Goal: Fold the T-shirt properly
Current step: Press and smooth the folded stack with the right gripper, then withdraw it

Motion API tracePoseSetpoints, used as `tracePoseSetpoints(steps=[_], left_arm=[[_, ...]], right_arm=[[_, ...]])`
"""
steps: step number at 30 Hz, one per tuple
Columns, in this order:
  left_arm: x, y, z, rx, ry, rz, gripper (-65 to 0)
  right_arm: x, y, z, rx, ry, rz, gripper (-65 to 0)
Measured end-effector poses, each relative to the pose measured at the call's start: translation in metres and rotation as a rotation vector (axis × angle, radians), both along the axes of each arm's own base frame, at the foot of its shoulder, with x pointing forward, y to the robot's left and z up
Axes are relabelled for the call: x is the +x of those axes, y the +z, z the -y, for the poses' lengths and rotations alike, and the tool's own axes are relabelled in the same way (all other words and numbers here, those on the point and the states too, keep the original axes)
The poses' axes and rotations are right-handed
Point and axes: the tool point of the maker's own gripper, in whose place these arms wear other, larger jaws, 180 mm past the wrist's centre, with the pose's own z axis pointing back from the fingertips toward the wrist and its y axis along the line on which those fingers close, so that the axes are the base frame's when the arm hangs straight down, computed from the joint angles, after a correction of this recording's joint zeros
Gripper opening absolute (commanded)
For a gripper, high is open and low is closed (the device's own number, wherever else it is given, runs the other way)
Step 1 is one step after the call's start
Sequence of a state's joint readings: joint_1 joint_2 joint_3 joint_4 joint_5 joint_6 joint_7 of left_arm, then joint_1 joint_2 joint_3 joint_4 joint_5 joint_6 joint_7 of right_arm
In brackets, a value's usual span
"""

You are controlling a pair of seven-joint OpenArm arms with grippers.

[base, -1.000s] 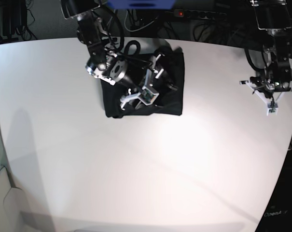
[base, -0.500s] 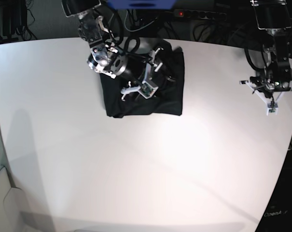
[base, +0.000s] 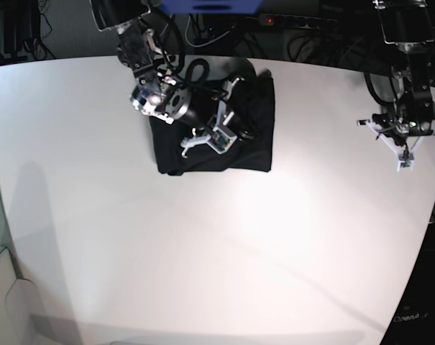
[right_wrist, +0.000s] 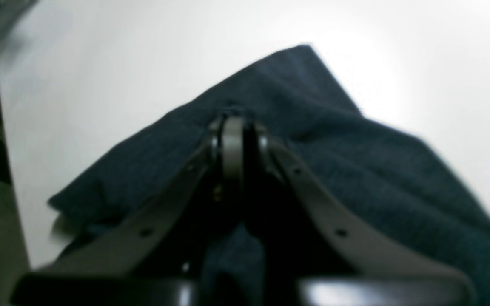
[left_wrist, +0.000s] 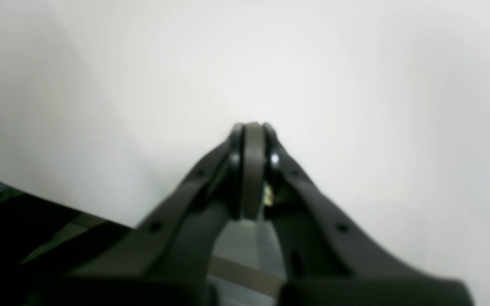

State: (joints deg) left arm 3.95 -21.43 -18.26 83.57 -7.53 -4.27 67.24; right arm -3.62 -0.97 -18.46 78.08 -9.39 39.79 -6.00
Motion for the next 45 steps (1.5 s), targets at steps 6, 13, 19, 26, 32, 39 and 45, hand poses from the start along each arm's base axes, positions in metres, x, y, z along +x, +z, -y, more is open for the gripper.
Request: tracePoseSetpoints(steps=[6, 13, 19, 26, 32, 39, 45], left_arm=[[0.004, 0.000, -0.001, 0.005, -0.005, 0.028, -65.0], [0.005, 0.000, -0.001, 0.007, -0.007, 0.033, -65.0], [0.006, 0.000, -0.001, 0.007, -0.007, 0.036, -65.0], [0.006, 0.000, 0.000, 0.006, -0.007, 0.037, -65.0], [0.006, 0.000, 0.001, 0.006, -0.007, 0.039, -65.0], [0.007, -0.001, 0.004, 0.004, -0.004, 0.041, -65.0], [0.007, -0.001, 0.005, 0.003, -0.005, 0.044, -65.0]], right_arm=[[0.009, 0.024, -0.008, 0.024, -0.004, 0.058, -64.7], [0.024, 0.053, -0.025, 0.080, -0.007, 0.117, -64.6], [0.040, 0.066, -0.037, 0.110, -0.011, 0.140, -64.6], [0.041, 0.042, -0.048, 0.095, 0.008, 0.062, -64.6], [0.049, 0.026, -0.049, 0.073, 0.018, 0.024, -64.6], [0.046, -0.005, -0.048, 0.040, 0.029, -0.064, -64.6], [0.046, -0.010, -0.048, 0.033, 0.031, -0.076, -54.9]])
